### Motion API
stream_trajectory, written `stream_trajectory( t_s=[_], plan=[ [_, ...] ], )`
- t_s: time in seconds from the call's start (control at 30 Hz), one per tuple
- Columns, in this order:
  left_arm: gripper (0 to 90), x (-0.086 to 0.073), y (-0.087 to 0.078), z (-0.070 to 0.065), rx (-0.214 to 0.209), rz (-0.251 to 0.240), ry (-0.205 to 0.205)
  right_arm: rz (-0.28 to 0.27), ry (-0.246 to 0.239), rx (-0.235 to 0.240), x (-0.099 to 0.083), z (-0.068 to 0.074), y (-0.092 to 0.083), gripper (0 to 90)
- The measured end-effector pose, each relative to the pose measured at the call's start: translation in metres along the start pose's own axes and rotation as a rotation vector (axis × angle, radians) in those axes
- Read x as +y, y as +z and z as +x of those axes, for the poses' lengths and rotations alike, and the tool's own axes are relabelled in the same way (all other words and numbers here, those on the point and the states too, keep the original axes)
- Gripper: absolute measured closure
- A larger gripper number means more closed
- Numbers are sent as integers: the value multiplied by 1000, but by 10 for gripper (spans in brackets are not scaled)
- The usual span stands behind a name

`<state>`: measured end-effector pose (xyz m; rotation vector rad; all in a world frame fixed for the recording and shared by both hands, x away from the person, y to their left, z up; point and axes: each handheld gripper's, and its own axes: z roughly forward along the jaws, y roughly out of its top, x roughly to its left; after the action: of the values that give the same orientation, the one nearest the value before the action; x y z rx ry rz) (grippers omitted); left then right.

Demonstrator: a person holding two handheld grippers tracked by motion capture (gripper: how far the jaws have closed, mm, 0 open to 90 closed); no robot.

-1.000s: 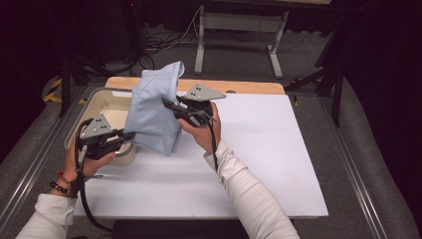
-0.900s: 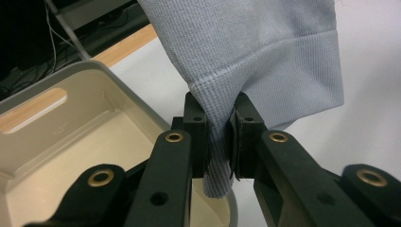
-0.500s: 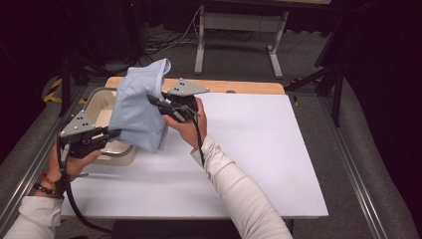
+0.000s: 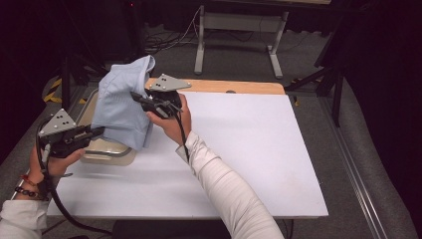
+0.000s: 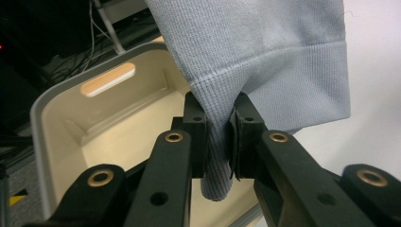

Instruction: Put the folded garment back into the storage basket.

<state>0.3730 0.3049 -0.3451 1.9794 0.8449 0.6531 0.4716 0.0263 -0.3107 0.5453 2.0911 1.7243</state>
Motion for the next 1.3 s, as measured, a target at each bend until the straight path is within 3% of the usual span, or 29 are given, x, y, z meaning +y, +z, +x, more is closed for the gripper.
stream_trajectory(
  t_s=[0.27,0.7,1.3],
  plan=[
    [800,-7,-3,8,35,8,-21,2,-5,-15,3,9,18,728],
    [800,-15,-11,19,67,-1,-54,8,-2,0,6,15,34,728],
    [799,-35,-14,33,113,37,-105,44,19,22,-1,23,66,727]
  ],
)
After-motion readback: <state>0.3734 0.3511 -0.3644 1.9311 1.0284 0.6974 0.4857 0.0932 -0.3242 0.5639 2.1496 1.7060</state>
